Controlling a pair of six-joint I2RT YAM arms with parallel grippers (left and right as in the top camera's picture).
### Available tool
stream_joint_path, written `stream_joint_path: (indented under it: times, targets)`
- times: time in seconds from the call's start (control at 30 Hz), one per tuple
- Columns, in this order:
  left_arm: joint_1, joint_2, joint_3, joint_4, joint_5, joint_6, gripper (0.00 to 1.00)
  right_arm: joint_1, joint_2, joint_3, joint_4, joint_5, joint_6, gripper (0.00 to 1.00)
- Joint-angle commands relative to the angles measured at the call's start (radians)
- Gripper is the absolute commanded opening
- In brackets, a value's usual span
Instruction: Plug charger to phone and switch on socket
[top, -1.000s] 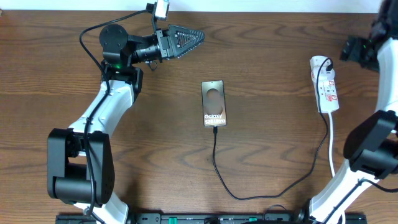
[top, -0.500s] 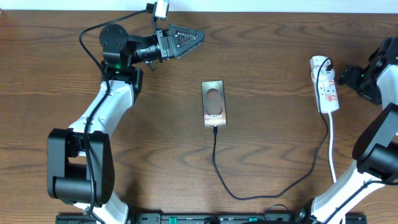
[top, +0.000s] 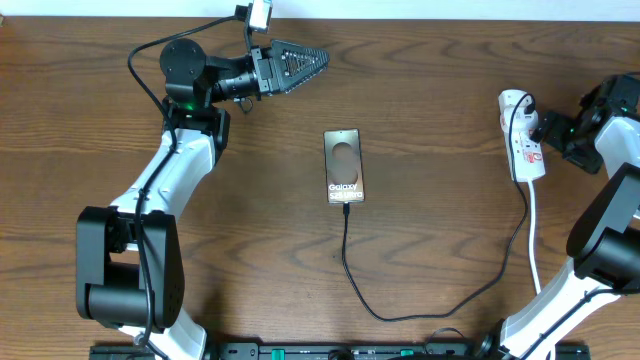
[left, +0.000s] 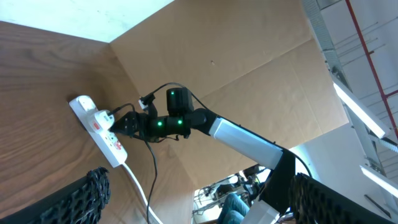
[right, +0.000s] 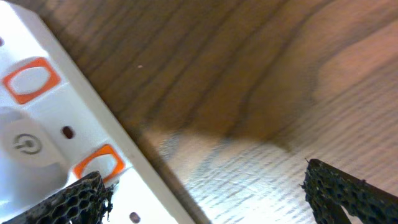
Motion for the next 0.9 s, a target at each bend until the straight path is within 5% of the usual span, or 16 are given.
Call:
stream_joint_path:
  times: [0.0,0.87]
  targets:
    - [0.003,-0.016,0.011,0.006,-0.005,0.007,0.93,0.006,-0.006,-0.01,-0.002,-0.038,0.007,0.99]
    - [0.003,-0.016,0.011,0.006,-0.005,0.007,0.93,0.006,-0.005,-0.01,0.055,-0.005,-0.004,0.99]
